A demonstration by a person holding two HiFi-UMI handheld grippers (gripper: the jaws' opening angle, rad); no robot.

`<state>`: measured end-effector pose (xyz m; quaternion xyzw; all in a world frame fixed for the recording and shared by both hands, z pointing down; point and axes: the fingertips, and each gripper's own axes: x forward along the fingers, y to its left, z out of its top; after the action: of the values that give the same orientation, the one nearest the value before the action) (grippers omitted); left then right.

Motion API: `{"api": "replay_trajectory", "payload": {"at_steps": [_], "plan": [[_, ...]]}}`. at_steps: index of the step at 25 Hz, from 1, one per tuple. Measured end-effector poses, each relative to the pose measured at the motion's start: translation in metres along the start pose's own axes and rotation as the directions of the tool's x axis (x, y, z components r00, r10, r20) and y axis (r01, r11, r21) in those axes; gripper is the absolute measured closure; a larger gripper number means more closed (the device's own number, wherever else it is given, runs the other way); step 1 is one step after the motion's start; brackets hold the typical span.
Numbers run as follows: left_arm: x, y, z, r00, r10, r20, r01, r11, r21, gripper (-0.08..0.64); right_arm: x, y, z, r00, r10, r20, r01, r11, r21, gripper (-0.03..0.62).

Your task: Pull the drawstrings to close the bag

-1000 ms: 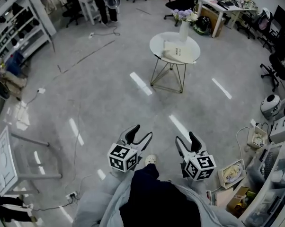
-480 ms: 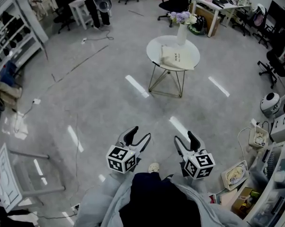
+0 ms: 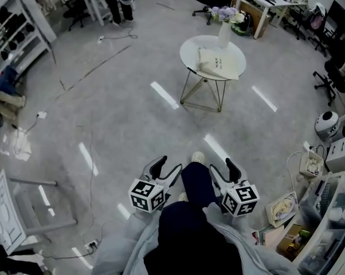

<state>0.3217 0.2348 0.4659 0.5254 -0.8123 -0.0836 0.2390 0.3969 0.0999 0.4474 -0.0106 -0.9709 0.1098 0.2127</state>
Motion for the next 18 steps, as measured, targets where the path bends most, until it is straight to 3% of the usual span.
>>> {"api": "replay_trajectory", "payload": {"at_steps": [8,18], "plan": [[0.024,0.016,0.014,1.0,0.016,0.006,-0.016,1.0,0.003,0.301,0.028,-0.014,0.008,1.0,0.024,-0.014,-0.024,1.0,0.007,0.325],[0.084,0.068,0.058,0.999,0.032,0.007,-0.032,0.999,0.018,0.301,0.103,-0.049,0.047,0.999,0.044,-0.011,-0.044,0.999,0.016,0.325]]}}
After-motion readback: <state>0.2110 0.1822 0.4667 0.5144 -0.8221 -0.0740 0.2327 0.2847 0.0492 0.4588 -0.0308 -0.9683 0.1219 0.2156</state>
